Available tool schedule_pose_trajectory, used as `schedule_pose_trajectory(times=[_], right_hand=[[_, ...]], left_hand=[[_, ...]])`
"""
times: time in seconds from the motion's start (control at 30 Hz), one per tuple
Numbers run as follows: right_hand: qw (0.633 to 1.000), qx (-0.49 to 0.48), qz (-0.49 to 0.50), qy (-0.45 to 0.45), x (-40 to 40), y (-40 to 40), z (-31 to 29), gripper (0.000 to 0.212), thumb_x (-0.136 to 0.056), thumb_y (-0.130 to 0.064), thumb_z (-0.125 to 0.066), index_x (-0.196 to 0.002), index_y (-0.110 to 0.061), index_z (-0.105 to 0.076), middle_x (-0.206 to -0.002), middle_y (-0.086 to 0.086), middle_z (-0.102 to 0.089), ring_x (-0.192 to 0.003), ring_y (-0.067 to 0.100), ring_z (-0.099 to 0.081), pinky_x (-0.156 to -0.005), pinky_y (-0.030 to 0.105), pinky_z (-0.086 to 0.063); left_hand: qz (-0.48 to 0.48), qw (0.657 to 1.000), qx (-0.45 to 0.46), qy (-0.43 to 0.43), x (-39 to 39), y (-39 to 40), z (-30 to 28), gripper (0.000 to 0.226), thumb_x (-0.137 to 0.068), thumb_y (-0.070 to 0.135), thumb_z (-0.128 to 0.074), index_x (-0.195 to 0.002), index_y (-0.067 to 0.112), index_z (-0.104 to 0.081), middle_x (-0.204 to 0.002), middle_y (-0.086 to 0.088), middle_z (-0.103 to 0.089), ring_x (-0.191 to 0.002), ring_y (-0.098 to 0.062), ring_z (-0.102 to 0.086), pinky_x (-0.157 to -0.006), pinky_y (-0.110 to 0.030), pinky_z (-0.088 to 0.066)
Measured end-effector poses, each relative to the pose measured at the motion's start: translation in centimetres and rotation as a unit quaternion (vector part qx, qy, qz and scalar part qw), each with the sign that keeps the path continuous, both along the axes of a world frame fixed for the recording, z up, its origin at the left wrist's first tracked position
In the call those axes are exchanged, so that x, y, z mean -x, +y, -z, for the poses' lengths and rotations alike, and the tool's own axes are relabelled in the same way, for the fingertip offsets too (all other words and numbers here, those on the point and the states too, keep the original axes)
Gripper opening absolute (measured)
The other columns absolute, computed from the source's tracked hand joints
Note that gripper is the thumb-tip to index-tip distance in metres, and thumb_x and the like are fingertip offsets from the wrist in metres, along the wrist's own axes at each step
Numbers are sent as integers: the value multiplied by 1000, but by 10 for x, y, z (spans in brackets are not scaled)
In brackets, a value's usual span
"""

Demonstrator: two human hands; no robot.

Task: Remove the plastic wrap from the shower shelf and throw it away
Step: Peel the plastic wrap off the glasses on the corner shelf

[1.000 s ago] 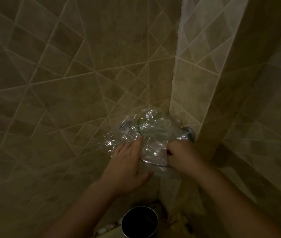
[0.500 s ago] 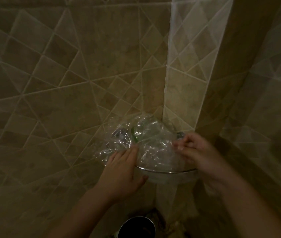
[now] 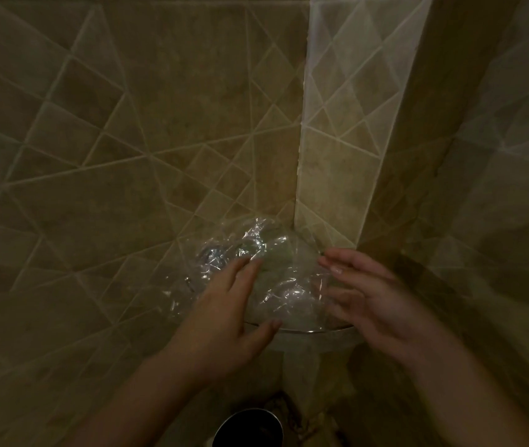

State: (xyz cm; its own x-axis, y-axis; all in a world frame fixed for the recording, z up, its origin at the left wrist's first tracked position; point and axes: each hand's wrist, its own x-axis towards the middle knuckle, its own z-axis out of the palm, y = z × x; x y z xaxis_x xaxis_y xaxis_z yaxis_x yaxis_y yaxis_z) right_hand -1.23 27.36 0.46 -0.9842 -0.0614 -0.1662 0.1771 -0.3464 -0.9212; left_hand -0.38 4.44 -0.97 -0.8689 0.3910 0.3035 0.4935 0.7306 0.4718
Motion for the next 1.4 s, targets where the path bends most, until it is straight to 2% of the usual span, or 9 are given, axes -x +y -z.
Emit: schedule_pose_trajectory(times=[0.17, 0.37, 0.47, 0.53, 0.6, 0.73, 0.93, 1.07, 1.4], right_hand=[[992, 16, 107, 65, 5, 6, -8, 17, -78, -6, -62, -91, -14, -68, -87, 4, -76, -87, 21, -69, -63, 22, -50], [975, 48, 155, 152, -2, 13, -4, 18, -76, -5, -62, -85, -20, -68, -81, -1, -75, -78, 16, -71, -64, 21, -54], [951, -92, 244, 166, -6, 22, 5, 28, -83, -1, -60, -81, -28, -67, -84, -7, -71, -78, 3, -65, -64, 14, -50], [923, -291, 199, 156, -8, 28, 10, 29, -84, -4, -62, -80, -33, -66, -86, -11, -68, -79, -1, -62, -64, 13, -46], [906, -386, 75, 154, -8, 28, 16, 32, -83, -4, -63, -80, -36, -65, -83, -15, -69, -80, 2, -63, -64, 10, -44], [905, -397, -72, 133, -5, 16, 23, 25, -85, -12, -64, -87, -37, -68, -90, -11, -73, -85, 5, -66, -73, 19, -50], [940, -299, -129, 105, -1, 17, 17, 17, -83, -14, -65, -89, -25, -75, -94, -4, -77, -94, 12, -69, -80, 30, -51], [926, -338, -124, 110, 1, 12, 16, 10, -82, -21, -69, -87, -14, -74, -91, 10, -77, -93, 28, -69, -84, 45, -52], [904, -385, -35, 182, -21, 35, -22, 16, -86, -18, -62, -72, -16, -71, -74, 5, -73, -70, 13, -66, -70, 29, -47]], left_hand=[[45, 997, 62, -12, 1, 7, 11, 86, -82, 58, -53, -151, 29, -9, -162, 5, -8, -145, -13, -17, -114, -31, -25], [42, 994, 98, -7, 1, 3, 18, 91, -84, 56, -54, -152, 26, 0, -163, 2, -1, -146, -14, -11, -112, -25, -15], [38, 991, 127, -16, -1, 2, 19, 96, -84, 58, -52, -151, 23, 7, -163, 0, 4, -147, -15, -10, -116, -30, -15], [35, 989, 138, -31, -1, 2, 18, 98, -84, 58, -52, -150, 21, 10, -163, -2, 0, -147, -16, -9, -118, -34, -14], [29, 988, 144, -47, 0, 2, 18, 99, -84, 58, -52, -151, 19, 10, -163, -3, -9, -146, -16, -11, -117, -33, -9], [35, 984, 167, -42, 1, 6, 19, 99, -84, 60, -50, -151, 15, 7, -163, -2, -10, -146, -13, -11, -116, -34, -6], [17, 984, 165, -67, 6, 11, 18, 94, -85, 58, -52, -152, 16, -1, -161, -2, -18, -145, -15, -18, -116, -37, -12], [4, 966, 258, -34, 7, 18, 23, 83, -85, 63, -44, -151, 21, -15, -161, -5, -17, -146, -20, -17, -114, -40, -14], [4, 972, 235, -23, -3, 5, 6, 64, -83, 66, -43, -133, 26, -45, -146, 2, -44, -130, -19, -43, -108, -38, -32]])
